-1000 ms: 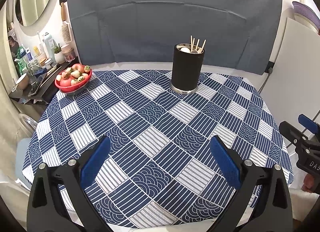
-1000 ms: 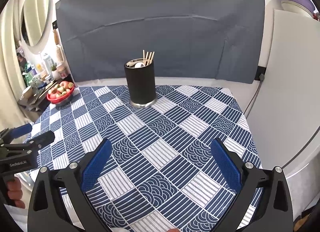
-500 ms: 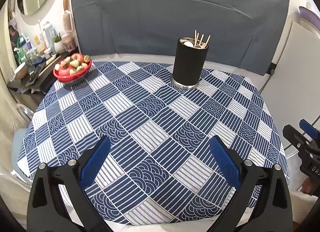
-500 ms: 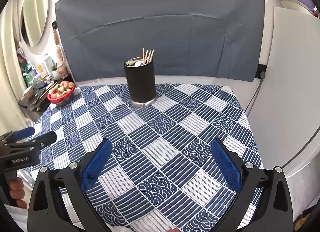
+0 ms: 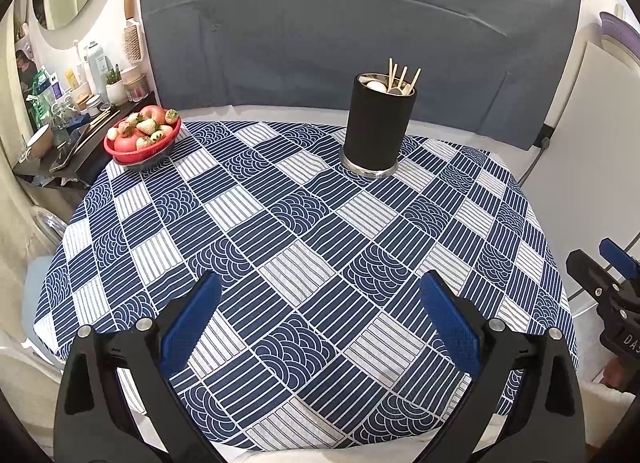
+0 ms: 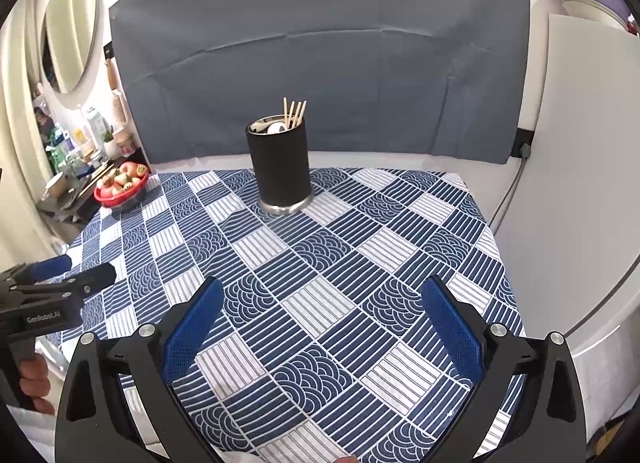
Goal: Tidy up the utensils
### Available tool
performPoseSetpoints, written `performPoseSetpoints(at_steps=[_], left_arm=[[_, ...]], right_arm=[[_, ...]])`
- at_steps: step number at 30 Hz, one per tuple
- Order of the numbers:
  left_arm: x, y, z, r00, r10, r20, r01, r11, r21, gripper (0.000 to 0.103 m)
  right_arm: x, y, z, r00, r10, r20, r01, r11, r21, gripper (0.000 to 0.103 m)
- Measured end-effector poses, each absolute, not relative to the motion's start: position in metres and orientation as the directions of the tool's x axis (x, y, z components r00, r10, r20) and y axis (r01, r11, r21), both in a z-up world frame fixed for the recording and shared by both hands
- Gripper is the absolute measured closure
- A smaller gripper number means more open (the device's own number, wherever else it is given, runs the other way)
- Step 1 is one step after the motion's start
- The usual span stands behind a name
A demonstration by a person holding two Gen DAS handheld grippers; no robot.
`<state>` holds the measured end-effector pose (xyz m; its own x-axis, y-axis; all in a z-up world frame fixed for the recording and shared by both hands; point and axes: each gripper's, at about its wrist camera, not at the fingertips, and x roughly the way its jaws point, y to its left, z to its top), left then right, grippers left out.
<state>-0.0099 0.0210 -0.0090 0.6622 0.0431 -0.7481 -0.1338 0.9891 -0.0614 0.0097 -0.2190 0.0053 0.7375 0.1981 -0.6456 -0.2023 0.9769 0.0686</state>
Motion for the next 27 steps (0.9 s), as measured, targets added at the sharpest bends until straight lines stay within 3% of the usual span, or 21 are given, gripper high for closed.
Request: performPoseSetpoints(at_steps=[27], left_arm=[[-0.0041, 0.0208, -0.0036, 0.691, 0.018, -0.723, -0.091, 0.994, -0.061, 0.006]], right_arm=[[0.0131, -0.2121, 0.0052, 0.744, 0.178, -0.644, -0.205, 0.978, 0.033, 0.008]])
